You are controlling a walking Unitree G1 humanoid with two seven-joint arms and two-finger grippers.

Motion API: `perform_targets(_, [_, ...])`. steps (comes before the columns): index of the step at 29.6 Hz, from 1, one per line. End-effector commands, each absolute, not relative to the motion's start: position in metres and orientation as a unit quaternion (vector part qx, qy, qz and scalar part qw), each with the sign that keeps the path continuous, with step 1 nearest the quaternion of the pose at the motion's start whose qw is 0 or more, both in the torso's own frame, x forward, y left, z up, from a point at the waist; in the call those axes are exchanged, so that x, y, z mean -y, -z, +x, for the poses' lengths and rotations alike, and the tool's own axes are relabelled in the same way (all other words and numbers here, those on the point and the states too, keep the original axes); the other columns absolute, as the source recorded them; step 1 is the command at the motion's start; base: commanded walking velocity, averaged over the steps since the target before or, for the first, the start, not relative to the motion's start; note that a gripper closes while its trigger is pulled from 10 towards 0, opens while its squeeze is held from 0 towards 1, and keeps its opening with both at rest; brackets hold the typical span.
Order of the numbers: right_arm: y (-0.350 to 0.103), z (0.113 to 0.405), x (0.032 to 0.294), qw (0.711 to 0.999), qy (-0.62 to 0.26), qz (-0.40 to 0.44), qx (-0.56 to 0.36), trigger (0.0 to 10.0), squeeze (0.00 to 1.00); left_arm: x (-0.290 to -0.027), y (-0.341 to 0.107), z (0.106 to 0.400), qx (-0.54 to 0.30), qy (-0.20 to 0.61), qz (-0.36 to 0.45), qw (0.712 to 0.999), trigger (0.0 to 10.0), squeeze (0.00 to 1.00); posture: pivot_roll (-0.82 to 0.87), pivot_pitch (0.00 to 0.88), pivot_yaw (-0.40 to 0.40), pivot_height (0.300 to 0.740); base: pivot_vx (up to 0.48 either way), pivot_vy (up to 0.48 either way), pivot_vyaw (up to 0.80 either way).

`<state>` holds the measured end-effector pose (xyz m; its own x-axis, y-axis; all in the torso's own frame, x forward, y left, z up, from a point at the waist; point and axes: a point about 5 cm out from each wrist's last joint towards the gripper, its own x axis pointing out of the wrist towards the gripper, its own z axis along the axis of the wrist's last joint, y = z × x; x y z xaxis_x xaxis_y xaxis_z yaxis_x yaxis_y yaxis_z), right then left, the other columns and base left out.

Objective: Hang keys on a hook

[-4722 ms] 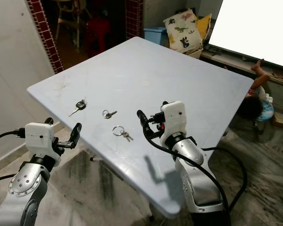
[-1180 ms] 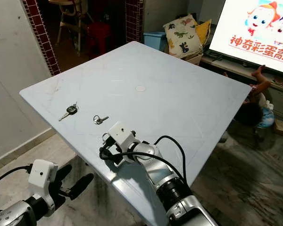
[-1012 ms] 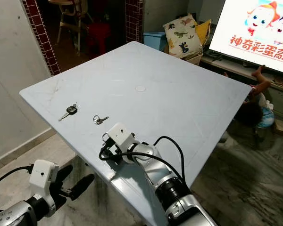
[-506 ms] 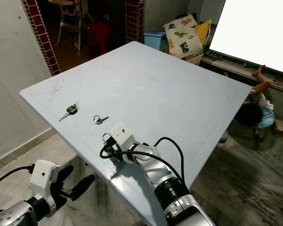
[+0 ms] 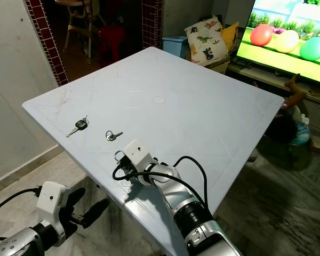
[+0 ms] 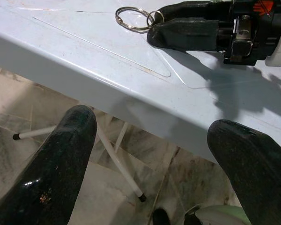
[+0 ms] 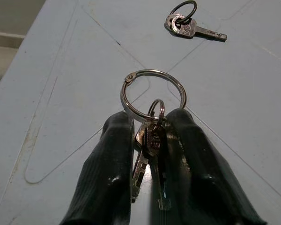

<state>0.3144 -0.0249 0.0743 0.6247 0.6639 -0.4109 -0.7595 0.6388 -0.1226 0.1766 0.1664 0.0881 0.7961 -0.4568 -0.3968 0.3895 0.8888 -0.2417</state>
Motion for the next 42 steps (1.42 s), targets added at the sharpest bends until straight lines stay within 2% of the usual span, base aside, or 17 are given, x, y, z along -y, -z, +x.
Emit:
perform_targets(1, [-0.074,0.318,0.029,0.892,-0.391,-0.148,-0.172,0.0,0.0,-0.167,-0.089,0.178,-0.225,0.22,-0.066,0.947,10.0,0.0,0.14,0.0,-0.027,0.74,0.0,0.0,0.0])
perform_targets(11, [-0.073,0.319,0.03,0.894,-0.386,-0.149,-0.172,0.0,0.0,-0.165,-0.088,0.18,-0.225,0.223,-0.066,0.946,10.0,0.0,0.13,0.0,-0.027,0.74,0.0,0.0,0.0])
perform_targets(15, [-0.077,0.322,0.031,0.904,-0.373,-0.137,-0.158,0.0,0.0,-0.165,-0.088,0.18,-0.225,0.224,-0.065,0.946,10.0,0.0,0.13,0.0,-0.026,0.74,0.0,0.0,0.0])
perform_targets(17, [-0.09,0.328,0.034,0.923,-0.348,-0.103,-0.124,0.0,0.0,-0.165,-0.088,0.18,-0.226,0.225,-0.065,0.946,10.0,0.0,0.13,0.0,-0.025,0.74,0.0,0.0,0.0])
perform_targets(21, [-0.104,0.336,0.041,0.94,-0.32,-0.074,-0.088,0.0,0.0,-0.165,-0.087,0.18,-0.226,0.225,-0.065,0.945,10.0,0.0,0.12,0.0,-0.023,0.74,0.0,0.0,0.0])
perform_targets(32, [-0.131,0.35,0.053,0.963,-0.266,-0.037,-0.03,0.0,0.0,-0.168,-0.089,0.182,-0.221,0.218,-0.056,0.949,10.0,0.0,0.12,0.0,-0.016,0.74,0.0,0.0,0.0])
perform_targets(34, [-0.152,0.357,0.062,0.971,-0.24,-0.012,0.006,0.0,0.0,-0.176,-0.104,0.197,-0.178,0.182,-0.047,0.966,10.0,0.0,0.12,0.0,-0.016,0.74,0.0,0.0,0.0])
perform_targets(42, [-0.176,0.352,0.088,0.978,-0.205,-0.006,0.046,0.0,0.0,-0.188,-0.138,0.235,-0.072,0.092,-0.015,0.993,10.0,0.0,0.09,0.0,-0.018,0.74,0.0,0.0,0.0])
